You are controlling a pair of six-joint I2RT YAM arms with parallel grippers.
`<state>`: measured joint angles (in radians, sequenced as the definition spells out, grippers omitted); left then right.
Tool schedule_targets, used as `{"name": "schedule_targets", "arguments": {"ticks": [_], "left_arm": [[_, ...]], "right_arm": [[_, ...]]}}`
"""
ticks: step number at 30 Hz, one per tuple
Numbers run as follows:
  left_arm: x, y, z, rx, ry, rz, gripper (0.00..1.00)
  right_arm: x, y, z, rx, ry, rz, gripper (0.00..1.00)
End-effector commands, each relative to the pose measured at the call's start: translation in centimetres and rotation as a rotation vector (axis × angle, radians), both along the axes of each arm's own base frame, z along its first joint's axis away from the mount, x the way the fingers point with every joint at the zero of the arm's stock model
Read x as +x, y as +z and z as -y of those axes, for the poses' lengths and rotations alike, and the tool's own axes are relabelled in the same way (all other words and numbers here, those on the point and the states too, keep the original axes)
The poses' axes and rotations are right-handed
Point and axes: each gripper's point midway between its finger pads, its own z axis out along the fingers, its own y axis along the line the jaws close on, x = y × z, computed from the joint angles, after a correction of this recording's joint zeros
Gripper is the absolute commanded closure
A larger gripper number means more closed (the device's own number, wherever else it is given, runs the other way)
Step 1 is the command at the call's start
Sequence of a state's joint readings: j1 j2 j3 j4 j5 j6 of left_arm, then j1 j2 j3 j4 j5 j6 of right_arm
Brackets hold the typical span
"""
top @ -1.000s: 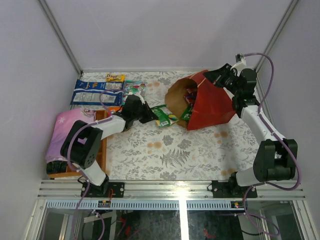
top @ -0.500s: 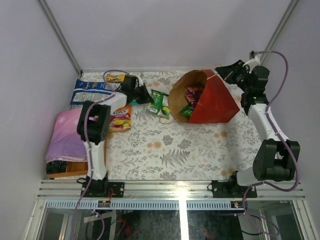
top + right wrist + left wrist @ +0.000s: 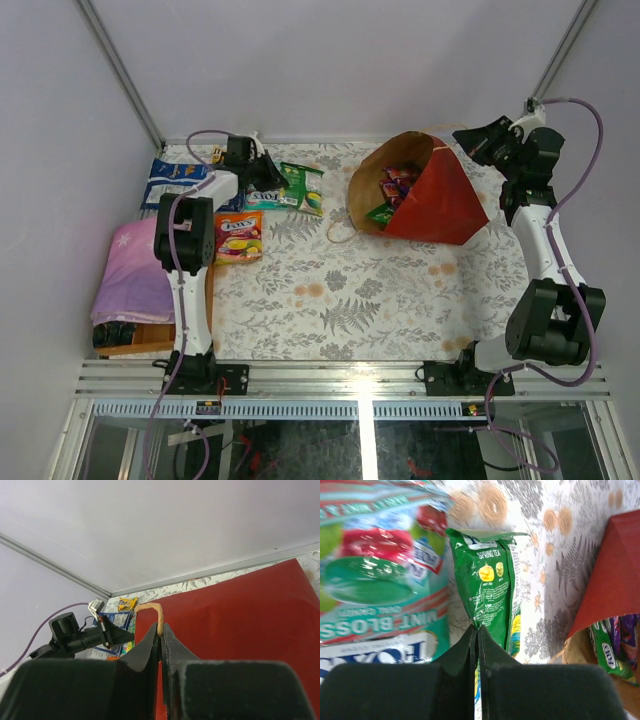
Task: Take the snacks out of the paper bag
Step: Place the snack at the center of the board.
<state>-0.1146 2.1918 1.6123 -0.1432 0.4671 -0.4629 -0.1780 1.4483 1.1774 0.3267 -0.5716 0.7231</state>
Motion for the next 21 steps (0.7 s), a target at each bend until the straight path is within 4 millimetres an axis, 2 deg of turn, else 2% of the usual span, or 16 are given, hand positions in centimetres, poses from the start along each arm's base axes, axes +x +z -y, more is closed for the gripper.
{"name": "schedule_targets", "arguments": {"ticks": [1, 6, 12, 15, 21], "left_arm": [[2.0, 0.3, 0.1, -0.090, 0.005, 0.036, 1.00], [3.8, 0.0, 1.5, -0.133, -0.002, 0.024, 1.00], [5.0, -0.9, 3.1, -0.111, 0.012, 0.012, 0.98], [5.4, -1.8, 3.1, -0.110, 0.027, -0.004, 0.91], [5.8, -1.7, 2.6, -0.083, 0.049, -0.006, 0.89]], "right_arm": [[-0.5, 4.2, -0.4, 0.003, 0.037, 0.122, 1.00], [-0.5, 3.9, -0.8, 0.020, 0.065, 0.111, 1.00], [-0.7, 3.4, -1.3, 0.035, 0.095, 0.097, 1.00], [-0.7, 3.3, -1.5, 0.039, 0.107, 0.093, 1.00], [-0.8, 3.0, -1.6, 0.040, 0.115, 0.087, 1.00]]}}
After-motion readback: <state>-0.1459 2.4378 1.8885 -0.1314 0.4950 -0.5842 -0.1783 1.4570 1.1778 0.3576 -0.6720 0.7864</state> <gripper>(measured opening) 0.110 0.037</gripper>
